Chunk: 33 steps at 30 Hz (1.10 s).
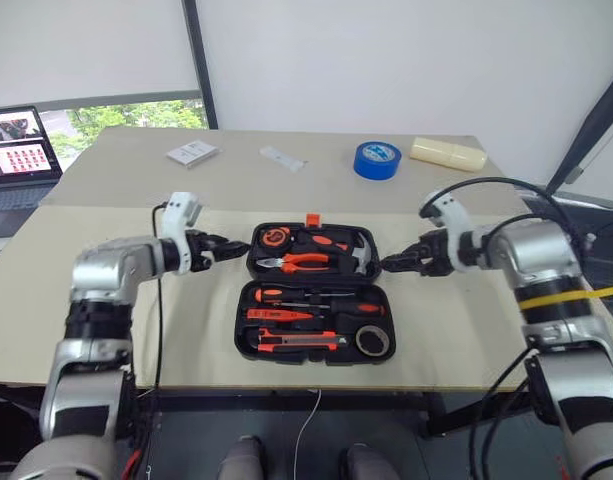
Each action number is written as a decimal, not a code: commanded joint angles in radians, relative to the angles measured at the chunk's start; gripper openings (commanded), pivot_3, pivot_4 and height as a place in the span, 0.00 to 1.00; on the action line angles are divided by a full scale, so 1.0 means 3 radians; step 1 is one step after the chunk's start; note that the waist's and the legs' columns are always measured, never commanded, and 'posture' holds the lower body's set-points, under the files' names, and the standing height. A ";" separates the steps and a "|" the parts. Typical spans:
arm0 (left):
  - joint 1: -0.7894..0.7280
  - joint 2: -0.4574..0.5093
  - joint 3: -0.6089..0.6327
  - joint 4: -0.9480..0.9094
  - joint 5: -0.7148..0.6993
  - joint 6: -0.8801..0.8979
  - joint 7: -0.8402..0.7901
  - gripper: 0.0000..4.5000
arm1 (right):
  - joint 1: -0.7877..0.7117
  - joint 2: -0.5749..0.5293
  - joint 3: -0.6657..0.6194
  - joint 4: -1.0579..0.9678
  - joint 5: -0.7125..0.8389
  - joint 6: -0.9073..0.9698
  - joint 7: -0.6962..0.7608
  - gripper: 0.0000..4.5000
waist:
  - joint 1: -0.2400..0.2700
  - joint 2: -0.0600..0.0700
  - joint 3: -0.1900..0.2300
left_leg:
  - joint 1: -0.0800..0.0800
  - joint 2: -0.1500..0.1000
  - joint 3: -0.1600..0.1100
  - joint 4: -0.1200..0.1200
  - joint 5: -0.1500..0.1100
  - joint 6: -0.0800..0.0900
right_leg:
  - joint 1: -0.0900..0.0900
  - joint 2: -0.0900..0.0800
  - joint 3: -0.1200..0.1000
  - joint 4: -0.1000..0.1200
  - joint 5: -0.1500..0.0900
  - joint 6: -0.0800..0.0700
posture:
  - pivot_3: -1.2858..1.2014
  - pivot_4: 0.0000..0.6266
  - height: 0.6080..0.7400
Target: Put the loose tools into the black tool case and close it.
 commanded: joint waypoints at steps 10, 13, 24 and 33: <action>-0.0330 -0.0154 -0.0111 0.0654 0.0127 -0.0081 0.0101 0.71 | -0.0465 0.0309 -0.0025 0.0991 -0.0216 -0.0344 -0.0403 0.79 | -0.0022 -0.0001 0.0002 | -0.0005 0.0000 0.0000 -0.0006 -0.0001 0.0001 | -0.0006 0.0001 0.0000 0.0002 0.0000 0.0000 | 0.52 0.24 1.00; -0.0341 -0.0185 -0.0052 0.0749 0.0105 -0.0105 0.0132 0.48 | -0.0517 0.0371 -0.0093 0.1163 -0.0185 -0.0232 -0.0434 0.57 | -0.0021 -0.0001 0.0002 | -0.0003 0.0000 -0.0001 -0.0003 -0.0001 0.0001 | -0.0004 0.0001 -0.0001 0.0004 0.0000 0.0000 | 0.52 0.24 1.00; 0.0044 -0.0267 0.0400 0.0386 -0.0191 -0.0748 0.0003 0.00 | -0.0103 0.0416 -0.0783 0.0503 0.0216 -0.1108 -0.0445 0.01 | -0.0035 -0.0001 0.0002 | 0.0008 -0.0002 -0.0005 0.0005 0.0006 0.0002 | 0.0001 0.0000 0.0000 0.0025 0.0000 -0.0001 | 0.52 0.24 1.00; 0.1093 -0.0353 0.0585 -0.0304 -0.0108 -0.3020 -0.0470 0.00 | 0.1447 0.0086 -0.0701 -0.0539 -0.0210 -0.4332 -0.0061 0.01 | -0.0006 -0.0001 0.0030 | -0.0007 -0.0007 -0.0004 -0.0007 0.0000 0.0002 | -0.0004 -0.0005 -0.0001 0.0004 -0.0003 0.0006 | 0.52 0.24 1.00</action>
